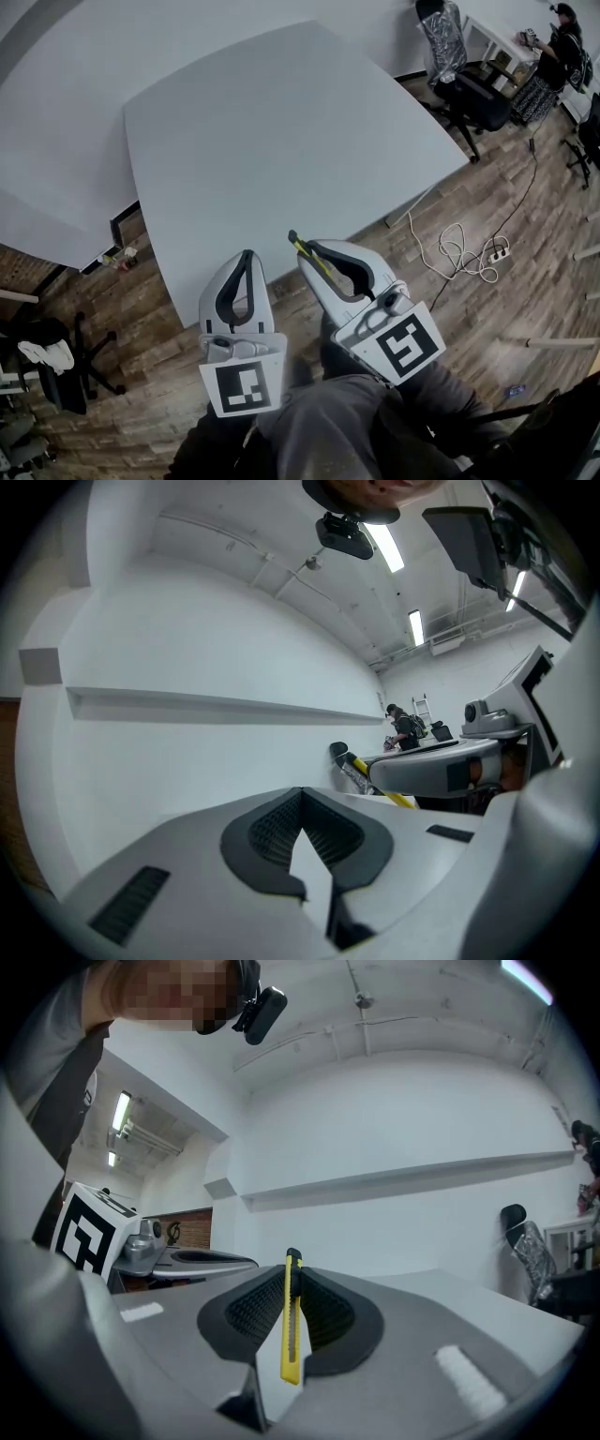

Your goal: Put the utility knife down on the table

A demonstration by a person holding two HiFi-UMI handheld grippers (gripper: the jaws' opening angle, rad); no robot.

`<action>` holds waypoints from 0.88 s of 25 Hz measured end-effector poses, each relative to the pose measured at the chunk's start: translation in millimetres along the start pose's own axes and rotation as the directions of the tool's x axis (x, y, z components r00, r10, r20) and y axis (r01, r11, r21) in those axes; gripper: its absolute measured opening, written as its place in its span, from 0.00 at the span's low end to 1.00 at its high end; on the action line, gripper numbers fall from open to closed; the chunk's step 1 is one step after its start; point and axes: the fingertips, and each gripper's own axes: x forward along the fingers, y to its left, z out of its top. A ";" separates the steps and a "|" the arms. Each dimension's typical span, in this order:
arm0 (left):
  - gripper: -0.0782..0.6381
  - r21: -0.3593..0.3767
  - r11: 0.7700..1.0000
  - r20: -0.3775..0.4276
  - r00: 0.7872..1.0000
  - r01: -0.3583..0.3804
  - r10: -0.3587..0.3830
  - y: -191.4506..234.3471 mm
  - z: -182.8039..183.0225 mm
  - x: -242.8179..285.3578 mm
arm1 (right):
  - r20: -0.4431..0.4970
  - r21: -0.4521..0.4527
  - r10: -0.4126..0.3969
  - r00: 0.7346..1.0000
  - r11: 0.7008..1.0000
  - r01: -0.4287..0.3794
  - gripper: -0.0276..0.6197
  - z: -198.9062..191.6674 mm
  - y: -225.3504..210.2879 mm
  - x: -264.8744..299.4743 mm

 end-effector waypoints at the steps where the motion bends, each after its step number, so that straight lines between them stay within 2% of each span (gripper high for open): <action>1: 0.11 -0.002 1.000 -0.009 1.000 -0.009 0.009 1.0 -2.1 9.8 | -0.006 0.003 0.011 1.000 1.000 -0.011 0.12 -2.2 -8.5 5.8; 10: 0.11 0.021 0.994 -0.045 0.993 -0.109 0.110 4.5 4.5 68.3 | -0.010 0.050 0.117 0.993 0.992 -0.116 0.12 -4.6 -65.3 41.9; 12: 0.11 0.024 0.992 -0.056 0.990 -0.125 0.126 11.3 5.4 74.5 | -0.031 0.045 0.129 0.991 0.991 -0.128 0.12 -7.0 -71.6 51.3; 16: 0.11 0.024 0.988 -0.077 0.985 -0.154 0.155 29.8 1.4 90.9 | -0.014 0.070 0.160 0.987 0.985 -0.159 0.12 -6.9 -78.9 76.3; 22: 0.11 -0.003 0.986 -0.091 0.982 -0.166 0.165 64.1 -17.5 125.7 | -0.050 0.069 0.179 0.983 0.982 -0.175 0.12 -21.9 -92.6 124.6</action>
